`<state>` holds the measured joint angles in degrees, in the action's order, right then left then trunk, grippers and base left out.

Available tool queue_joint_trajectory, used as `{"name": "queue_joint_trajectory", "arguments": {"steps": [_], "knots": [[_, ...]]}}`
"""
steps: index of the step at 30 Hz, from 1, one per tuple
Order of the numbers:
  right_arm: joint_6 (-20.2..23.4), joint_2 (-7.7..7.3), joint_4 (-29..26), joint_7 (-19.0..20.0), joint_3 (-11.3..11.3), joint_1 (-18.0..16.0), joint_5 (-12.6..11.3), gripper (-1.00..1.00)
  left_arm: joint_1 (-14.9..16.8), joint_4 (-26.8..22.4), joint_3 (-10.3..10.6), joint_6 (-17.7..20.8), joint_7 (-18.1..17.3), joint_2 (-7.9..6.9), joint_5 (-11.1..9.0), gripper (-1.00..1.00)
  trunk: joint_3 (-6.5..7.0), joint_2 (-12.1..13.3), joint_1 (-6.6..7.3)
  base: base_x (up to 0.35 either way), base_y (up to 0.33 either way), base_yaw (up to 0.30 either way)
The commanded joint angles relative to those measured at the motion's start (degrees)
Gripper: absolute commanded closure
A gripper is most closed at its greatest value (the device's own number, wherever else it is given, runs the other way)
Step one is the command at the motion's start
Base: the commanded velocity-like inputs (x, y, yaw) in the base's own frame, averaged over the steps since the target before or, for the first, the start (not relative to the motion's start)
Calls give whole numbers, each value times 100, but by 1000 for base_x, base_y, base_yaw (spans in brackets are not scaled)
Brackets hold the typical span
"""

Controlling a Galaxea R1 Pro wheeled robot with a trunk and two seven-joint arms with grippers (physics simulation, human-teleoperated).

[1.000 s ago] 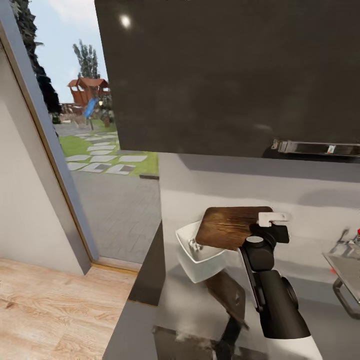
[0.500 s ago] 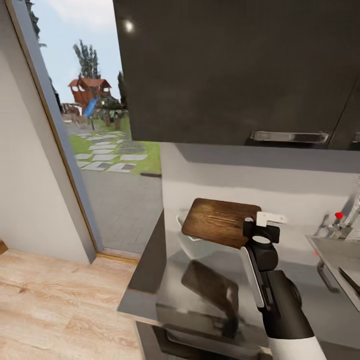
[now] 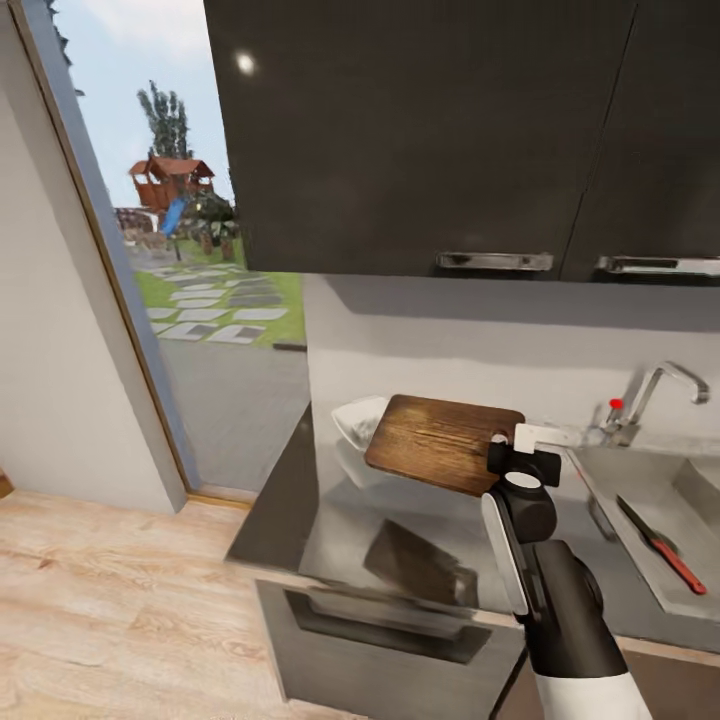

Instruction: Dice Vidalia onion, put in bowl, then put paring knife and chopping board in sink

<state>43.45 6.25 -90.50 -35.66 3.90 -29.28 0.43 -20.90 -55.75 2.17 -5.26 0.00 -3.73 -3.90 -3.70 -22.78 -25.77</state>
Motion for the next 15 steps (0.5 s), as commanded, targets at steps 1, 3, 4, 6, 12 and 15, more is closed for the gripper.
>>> {"name": "queue_joint_trajectory", "arguments": {"steps": [1, 3, 4, 6, 12, 15], "knots": [[41, 0, -4, -28, 8, -7, 36, 100, -1, -6, 11, -10, 0, -5, -41, -100, -5, -13, -1, -254, -232, -205], [41, -7, -3, -28, 12, -7, 36, 100, -1, -6, 11, -10, 0, -5, -41, -100, 7, -13, -1, -242, -239, -210], [41, -8, -3, -28, 13, -7, 36, 100, -1, -4, 11, -10, 0, -5, -41, -100, 13, -13, -1, -234, -244, -212], [41, -9, -3, -28, 14, -7, 36, 100, -1, -2, 11, -11, 0, -5, -41, -100, 26, -13, -1, -220, -254, -213], [41, -26, -1, -23, 13, -7, 37, 100, -1, 2, 11, -10, 0, -5, -41, -100, 49, -13, -1, -171, -266, -126], [32, -27, 14, -21, 8, -7, 40, 100, -1, 15, 11, -10, 0, -5, -41, -100, 50, -13, -1, 49, -210, -6]]}}
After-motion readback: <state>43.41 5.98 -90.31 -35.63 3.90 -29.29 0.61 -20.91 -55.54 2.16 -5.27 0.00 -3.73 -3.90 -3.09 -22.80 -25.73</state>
